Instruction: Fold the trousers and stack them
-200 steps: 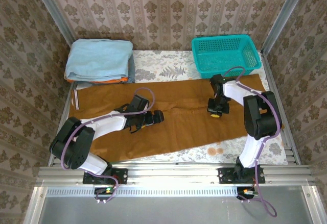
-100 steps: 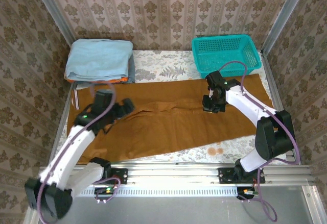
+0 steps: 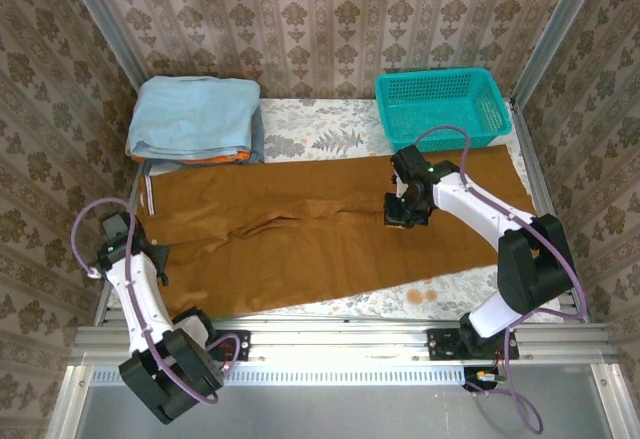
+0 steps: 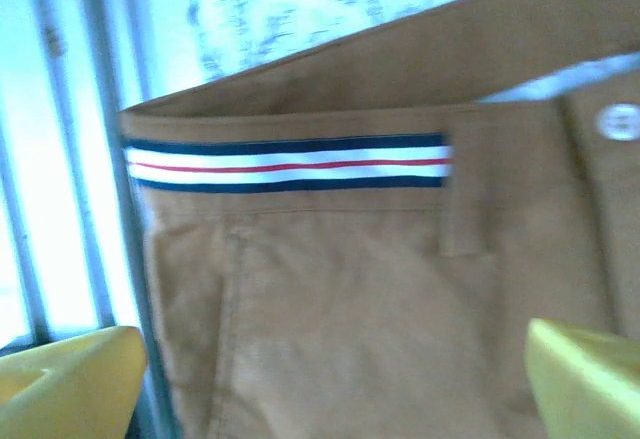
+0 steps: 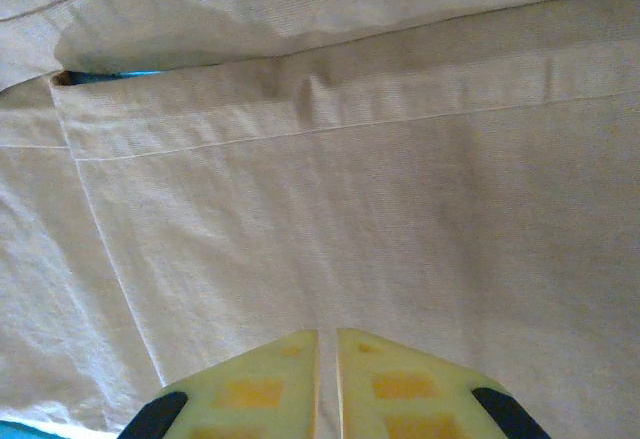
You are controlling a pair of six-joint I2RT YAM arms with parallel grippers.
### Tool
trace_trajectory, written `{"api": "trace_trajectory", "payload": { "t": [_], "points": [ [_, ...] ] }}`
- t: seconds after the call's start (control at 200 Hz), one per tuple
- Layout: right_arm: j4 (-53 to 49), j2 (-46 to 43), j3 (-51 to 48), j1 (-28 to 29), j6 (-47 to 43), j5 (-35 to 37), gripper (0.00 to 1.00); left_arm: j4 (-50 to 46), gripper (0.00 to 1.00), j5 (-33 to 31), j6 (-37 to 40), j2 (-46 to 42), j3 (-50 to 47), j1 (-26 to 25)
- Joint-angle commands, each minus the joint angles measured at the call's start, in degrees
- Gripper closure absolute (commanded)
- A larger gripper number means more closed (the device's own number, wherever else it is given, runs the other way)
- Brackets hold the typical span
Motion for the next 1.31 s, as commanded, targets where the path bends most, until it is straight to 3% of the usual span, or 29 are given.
{"api": "trace_trajectory", "payload": {
  "t": [0.0,0.085,0.225,0.29,0.37,0.62,0.805,0.99,1.3],
  "points": [
    [0.2,0.6,-1.4,0.5,-0.6,-2.3,0.86,-0.4,0.10,-2.7,-1.2,-1.1,-2.6,3.9],
    [0.7,0.0,-2.2,0.6,-0.7,-2.4,0.86,2.7,0.13,-0.1,-0.8,0.1,-4.8,7.0],
    [1.6,-0.7,-3.2,0.6,-0.1,-2.8,0.85,3.3,0.14,-3.0,0.0,4.7,-5.8,8.6],
    [2.4,-0.9,-3.9,0.6,0.2,-3.1,0.85,6.8,0.20,-2.3,1.2,5.5,-8.0,9.8],
    [2.8,-0.8,-4.7,0.6,0.2,-3.3,0.85,11.6,0.29,3.6,2.8,6.2,-10.9,13.1],
    [2.4,-1.8,-5.6,0.5,-0.2,-2.6,0.83,16.5,0.30,4.7,2.5,10.0,-12.8,13.6],
    [2.0,-1.6,-5.4,0.4,-0.2,-2.1,0.81,19.6,0.55,6.6,3.3,9.2,-14.5,13.5],
    [0.9,-2.2,-4.8,0.0,-0.3,-1.3,0.81,18.8,1.00,7.2,4.4,5.8,-14.5,13.6],
    [-0.5,-3.6,-4.7,-2.4,-0.5,-0.6,0.81,11.4,1.00,15.4,4.7,-8.3,-10.2,12.5]
  ]
}}
